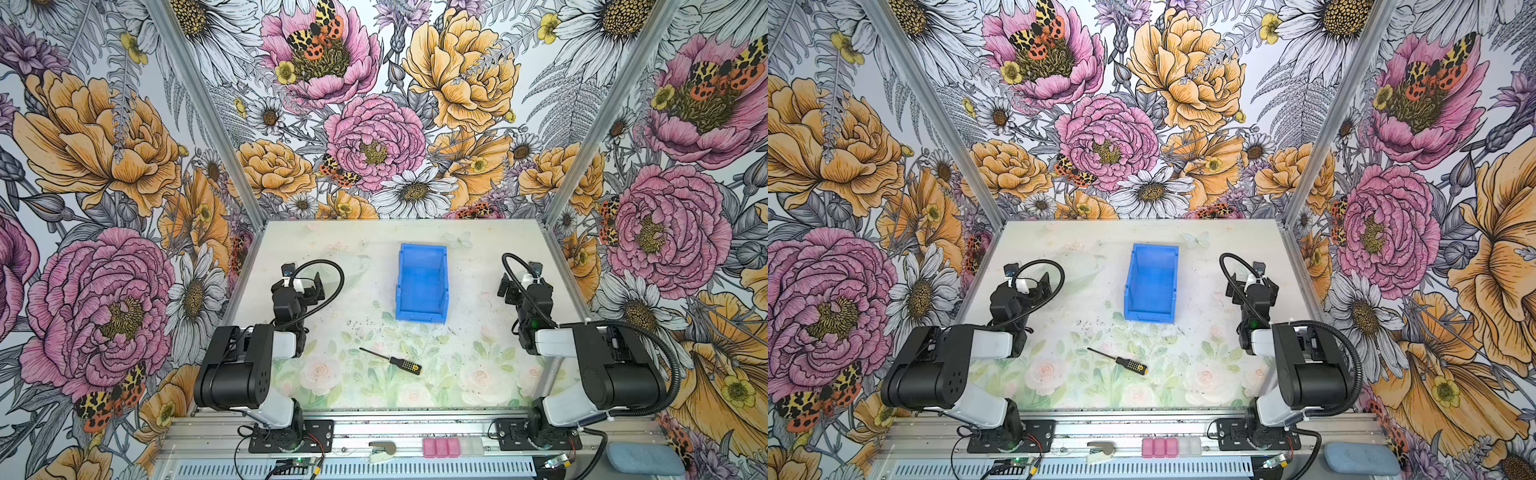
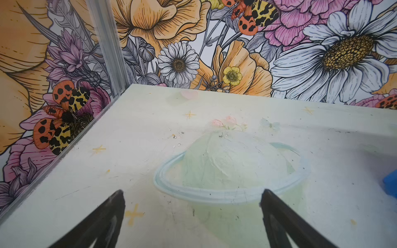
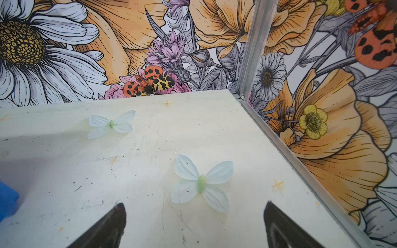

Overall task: Put the screwdriver in the bin
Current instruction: Pick up the screwdriver from the bottom-center of the table.

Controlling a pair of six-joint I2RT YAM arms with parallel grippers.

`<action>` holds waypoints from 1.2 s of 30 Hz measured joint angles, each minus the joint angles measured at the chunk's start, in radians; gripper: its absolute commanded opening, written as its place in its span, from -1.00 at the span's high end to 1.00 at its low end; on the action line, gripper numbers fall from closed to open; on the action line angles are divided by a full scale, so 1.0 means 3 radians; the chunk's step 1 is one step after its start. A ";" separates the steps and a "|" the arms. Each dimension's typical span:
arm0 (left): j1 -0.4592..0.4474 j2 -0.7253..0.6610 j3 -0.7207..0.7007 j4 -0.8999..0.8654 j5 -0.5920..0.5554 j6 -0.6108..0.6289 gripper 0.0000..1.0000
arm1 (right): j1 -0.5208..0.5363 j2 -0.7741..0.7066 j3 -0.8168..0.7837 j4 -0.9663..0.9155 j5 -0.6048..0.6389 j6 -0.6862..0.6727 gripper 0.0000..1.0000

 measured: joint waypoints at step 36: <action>0.0069 -0.0109 -0.0001 -0.0056 0.0010 -0.0057 -0.97 | 0.0000 -0.0041 0.0000 -0.0067 0.0029 0.0003 -0.99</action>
